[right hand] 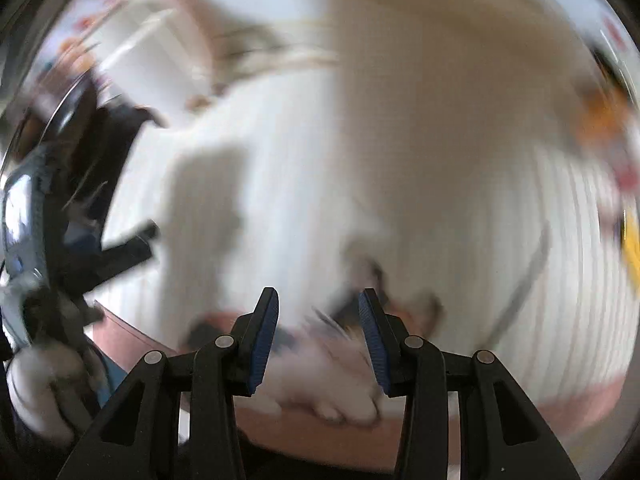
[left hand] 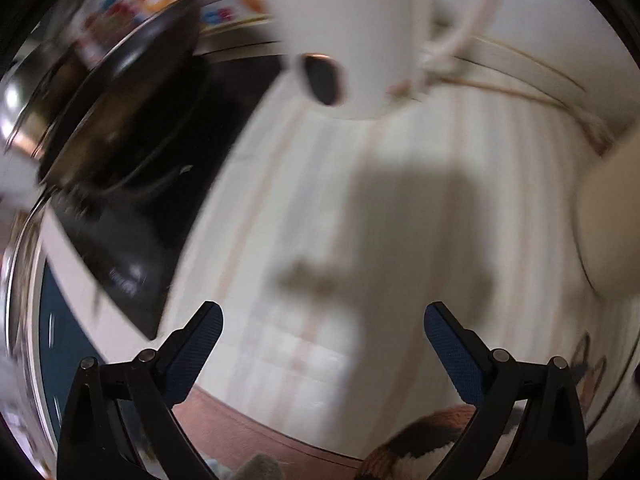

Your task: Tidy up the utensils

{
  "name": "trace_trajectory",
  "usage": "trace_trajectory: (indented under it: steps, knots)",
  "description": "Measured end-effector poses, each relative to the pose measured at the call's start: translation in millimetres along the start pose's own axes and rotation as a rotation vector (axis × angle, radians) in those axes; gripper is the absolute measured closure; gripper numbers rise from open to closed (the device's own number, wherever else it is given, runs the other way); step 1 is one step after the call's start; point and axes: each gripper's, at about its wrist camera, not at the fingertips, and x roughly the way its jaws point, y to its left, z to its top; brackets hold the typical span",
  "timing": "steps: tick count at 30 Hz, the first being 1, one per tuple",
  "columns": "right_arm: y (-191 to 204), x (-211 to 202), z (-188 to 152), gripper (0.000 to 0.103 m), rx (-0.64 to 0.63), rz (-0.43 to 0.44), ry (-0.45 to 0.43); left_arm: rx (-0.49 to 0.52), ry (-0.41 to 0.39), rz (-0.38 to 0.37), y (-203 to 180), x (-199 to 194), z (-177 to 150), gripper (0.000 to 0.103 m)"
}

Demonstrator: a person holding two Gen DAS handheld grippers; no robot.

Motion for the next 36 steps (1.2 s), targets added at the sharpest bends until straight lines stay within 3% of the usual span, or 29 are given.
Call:
trace_trajectory:
  steps: [2,5,9,17,23,28,34,36]
  knots:
    - [32,-3,40,0.056,-0.073,-0.005,-0.041,-0.071,-0.012,0.047,8,1,7,0.0]
    - [42,4,101,0.055,0.028,0.018,-0.071,-0.191,-0.016,0.057,22,6,24,0.0]
    - [42,26,163,0.055,0.202,-0.074,-0.121,-0.262,-0.001,0.065,32,22,48,0.0]
    - [21,102,217,0.055,0.417,-0.118,-0.117,-0.266,-0.02,0.187,37,52,81,0.0]
    - [-1,149,232,0.055,0.548,-0.115,-0.162,-0.272,-0.024,0.233,41,69,97,0.0]
    - [-4,168,247,0.055,0.591,-0.154,-0.197,-0.267,-0.013,0.256,40,79,105,0.0]
    - [6,186,267,0.055,0.545,-0.321,-0.148,-0.248,-0.026,0.265,38,80,111,0.0]
    - [16,188,274,0.07,0.487,-0.345,-0.133,-0.24,-0.027,0.264,37,80,113,0.0]
